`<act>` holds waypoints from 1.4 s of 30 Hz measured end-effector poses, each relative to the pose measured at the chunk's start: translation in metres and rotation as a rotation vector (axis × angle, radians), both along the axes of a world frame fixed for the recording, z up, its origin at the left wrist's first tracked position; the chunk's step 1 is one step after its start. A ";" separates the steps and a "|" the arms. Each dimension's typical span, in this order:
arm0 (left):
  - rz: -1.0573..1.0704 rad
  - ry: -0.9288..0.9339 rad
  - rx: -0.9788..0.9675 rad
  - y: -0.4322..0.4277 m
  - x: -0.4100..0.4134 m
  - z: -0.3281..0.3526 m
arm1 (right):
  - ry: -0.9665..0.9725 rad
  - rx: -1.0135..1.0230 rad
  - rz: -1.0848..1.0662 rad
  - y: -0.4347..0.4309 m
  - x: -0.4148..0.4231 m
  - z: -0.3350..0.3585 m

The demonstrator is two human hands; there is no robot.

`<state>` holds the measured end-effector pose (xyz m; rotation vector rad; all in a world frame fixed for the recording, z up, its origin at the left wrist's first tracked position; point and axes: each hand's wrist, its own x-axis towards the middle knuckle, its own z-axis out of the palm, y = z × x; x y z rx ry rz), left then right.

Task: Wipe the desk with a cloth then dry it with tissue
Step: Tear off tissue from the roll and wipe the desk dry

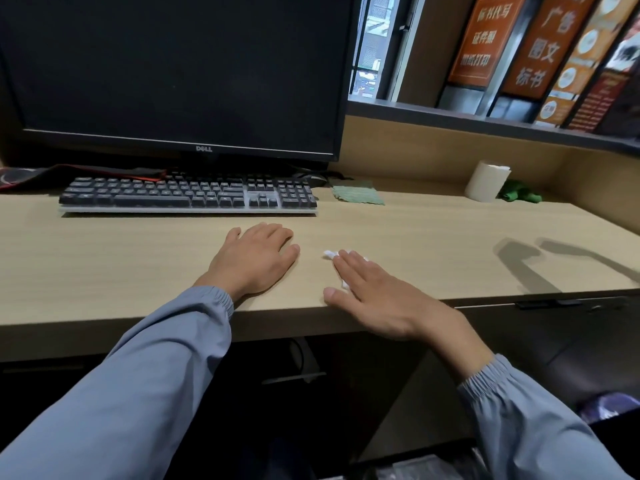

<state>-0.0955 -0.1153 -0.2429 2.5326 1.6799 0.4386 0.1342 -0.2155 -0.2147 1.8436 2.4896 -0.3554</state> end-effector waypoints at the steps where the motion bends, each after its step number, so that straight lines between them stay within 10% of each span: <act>1: -0.001 -0.002 0.003 -0.001 0.000 0.000 | -0.021 0.034 0.015 -0.009 0.001 -0.003; 12: -0.007 0.006 -0.001 -0.002 -0.001 0.001 | -0.061 0.464 0.060 -0.052 0.009 -0.046; 42: -0.009 0.017 -0.005 -0.007 0.000 0.004 | -0.060 0.794 -0.091 -0.061 0.039 -0.063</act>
